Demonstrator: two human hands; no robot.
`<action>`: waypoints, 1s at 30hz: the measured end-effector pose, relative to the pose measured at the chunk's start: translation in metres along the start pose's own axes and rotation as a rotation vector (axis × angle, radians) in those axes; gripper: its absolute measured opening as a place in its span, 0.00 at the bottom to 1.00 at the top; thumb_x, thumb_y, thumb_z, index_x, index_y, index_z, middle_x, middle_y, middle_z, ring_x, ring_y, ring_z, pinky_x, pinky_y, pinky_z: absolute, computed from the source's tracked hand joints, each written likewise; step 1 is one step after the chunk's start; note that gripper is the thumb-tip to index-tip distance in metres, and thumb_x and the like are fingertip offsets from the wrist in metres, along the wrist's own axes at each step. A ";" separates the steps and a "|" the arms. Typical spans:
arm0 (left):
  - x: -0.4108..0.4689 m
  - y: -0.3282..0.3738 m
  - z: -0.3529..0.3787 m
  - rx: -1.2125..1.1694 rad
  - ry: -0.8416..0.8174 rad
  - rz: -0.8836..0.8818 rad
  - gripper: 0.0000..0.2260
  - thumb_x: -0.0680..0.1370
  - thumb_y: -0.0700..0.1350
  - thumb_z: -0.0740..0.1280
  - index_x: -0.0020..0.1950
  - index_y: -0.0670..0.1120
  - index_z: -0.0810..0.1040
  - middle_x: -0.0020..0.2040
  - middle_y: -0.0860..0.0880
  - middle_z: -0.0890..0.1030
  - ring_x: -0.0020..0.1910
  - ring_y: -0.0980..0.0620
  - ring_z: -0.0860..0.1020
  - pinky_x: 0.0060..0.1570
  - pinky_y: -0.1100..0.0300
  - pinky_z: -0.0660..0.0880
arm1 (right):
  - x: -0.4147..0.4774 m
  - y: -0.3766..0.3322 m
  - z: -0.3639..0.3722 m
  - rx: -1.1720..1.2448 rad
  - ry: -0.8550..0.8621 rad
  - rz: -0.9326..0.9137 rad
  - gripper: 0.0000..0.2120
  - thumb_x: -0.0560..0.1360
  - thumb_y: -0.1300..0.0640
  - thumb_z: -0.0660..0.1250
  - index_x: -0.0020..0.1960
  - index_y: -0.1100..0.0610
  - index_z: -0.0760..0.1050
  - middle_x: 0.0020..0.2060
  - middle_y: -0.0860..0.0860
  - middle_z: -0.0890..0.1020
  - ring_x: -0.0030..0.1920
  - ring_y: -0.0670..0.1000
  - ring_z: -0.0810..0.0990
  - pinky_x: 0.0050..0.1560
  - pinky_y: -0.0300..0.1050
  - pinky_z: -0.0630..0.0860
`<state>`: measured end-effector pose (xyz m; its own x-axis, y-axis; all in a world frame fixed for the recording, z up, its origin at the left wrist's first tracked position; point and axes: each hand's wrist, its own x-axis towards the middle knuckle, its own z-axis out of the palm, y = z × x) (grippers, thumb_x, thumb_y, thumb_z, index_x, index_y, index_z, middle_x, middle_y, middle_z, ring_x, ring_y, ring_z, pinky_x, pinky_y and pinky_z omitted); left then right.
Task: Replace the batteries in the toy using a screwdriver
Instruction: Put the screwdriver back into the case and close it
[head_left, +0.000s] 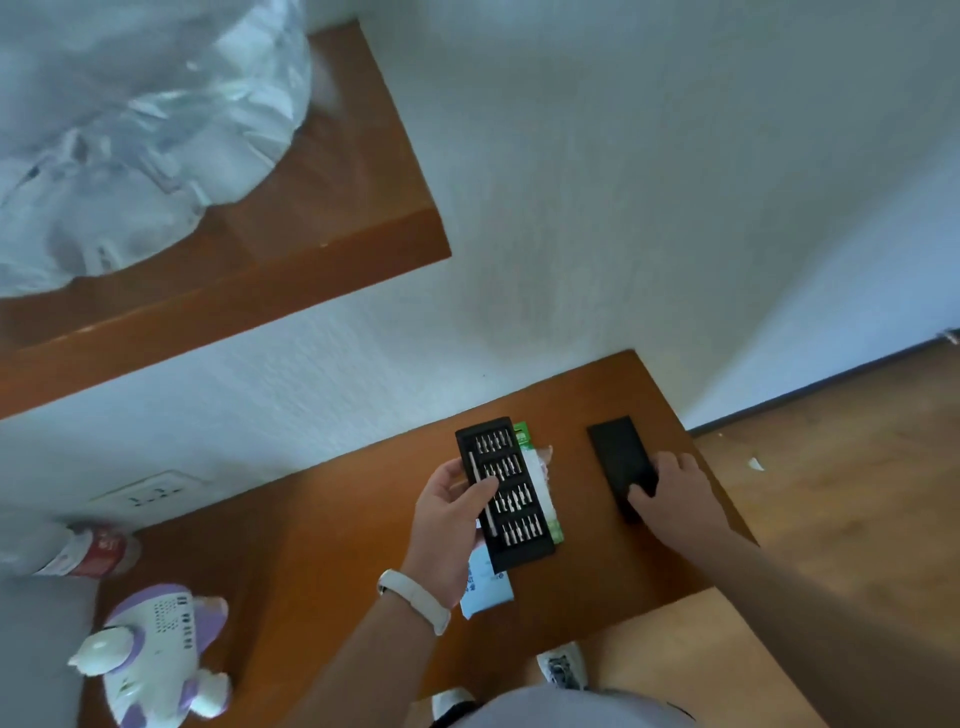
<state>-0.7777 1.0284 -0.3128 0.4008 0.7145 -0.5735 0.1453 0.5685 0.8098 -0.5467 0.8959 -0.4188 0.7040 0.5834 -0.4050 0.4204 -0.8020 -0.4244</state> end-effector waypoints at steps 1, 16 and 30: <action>0.001 0.000 0.002 0.003 -0.002 -0.003 0.11 0.80 0.38 0.68 0.62 0.47 0.76 0.51 0.46 0.87 0.49 0.45 0.86 0.40 0.54 0.82 | 0.001 0.002 0.002 -0.006 -0.003 0.005 0.23 0.76 0.44 0.65 0.67 0.52 0.66 0.56 0.51 0.69 0.54 0.52 0.72 0.53 0.51 0.79; 0.000 0.008 -0.003 0.005 0.028 0.009 0.12 0.80 0.37 0.68 0.62 0.46 0.76 0.50 0.44 0.87 0.48 0.45 0.86 0.38 0.55 0.82 | 0.014 -0.019 0.021 -0.055 -0.024 0.136 0.29 0.71 0.42 0.72 0.62 0.52 0.61 0.48 0.51 0.74 0.45 0.54 0.78 0.38 0.48 0.75; -0.001 0.016 -0.010 -0.015 0.036 0.023 0.12 0.80 0.38 0.68 0.62 0.46 0.76 0.51 0.44 0.87 0.48 0.44 0.86 0.39 0.55 0.82 | -0.016 -0.037 -0.012 1.320 -0.444 0.260 0.26 0.76 0.74 0.58 0.68 0.51 0.70 0.59 0.60 0.80 0.60 0.62 0.77 0.50 0.54 0.79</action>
<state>-0.7846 1.0409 -0.3003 0.3713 0.7413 -0.5590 0.1229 0.5575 0.8210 -0.5670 0.9145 -0.3870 0.3379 0.6294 -0.6998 -0.7013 -0.3276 -0.6332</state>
